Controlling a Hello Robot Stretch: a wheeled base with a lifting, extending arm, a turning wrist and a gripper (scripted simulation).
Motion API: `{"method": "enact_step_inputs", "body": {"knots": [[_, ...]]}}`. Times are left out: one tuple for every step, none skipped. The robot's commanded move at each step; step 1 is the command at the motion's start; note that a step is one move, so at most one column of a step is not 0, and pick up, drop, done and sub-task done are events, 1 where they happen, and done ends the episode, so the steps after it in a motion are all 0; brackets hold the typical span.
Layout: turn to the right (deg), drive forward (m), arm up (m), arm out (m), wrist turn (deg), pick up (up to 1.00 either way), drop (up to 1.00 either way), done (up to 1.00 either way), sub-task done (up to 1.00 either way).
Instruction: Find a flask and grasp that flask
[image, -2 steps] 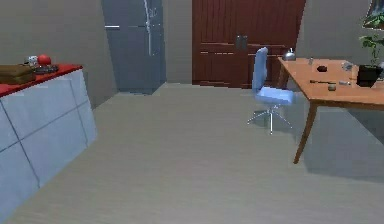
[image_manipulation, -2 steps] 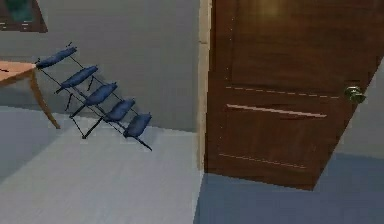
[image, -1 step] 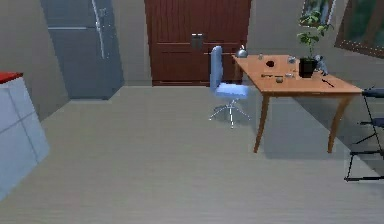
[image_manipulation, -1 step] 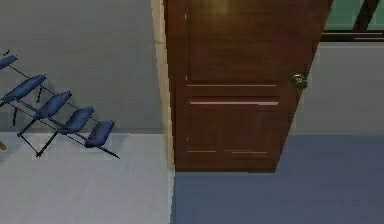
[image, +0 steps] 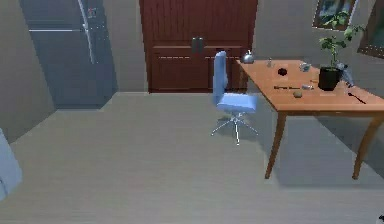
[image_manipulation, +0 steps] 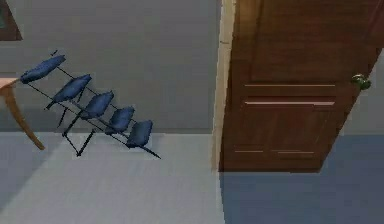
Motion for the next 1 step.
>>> {"method": "enact_step_inputs", "body": {"knots": [[-39.0, 0.0, 0.0, 0.0, 0.0, 0.0, 0.0, 0.0, 0.0]]}}
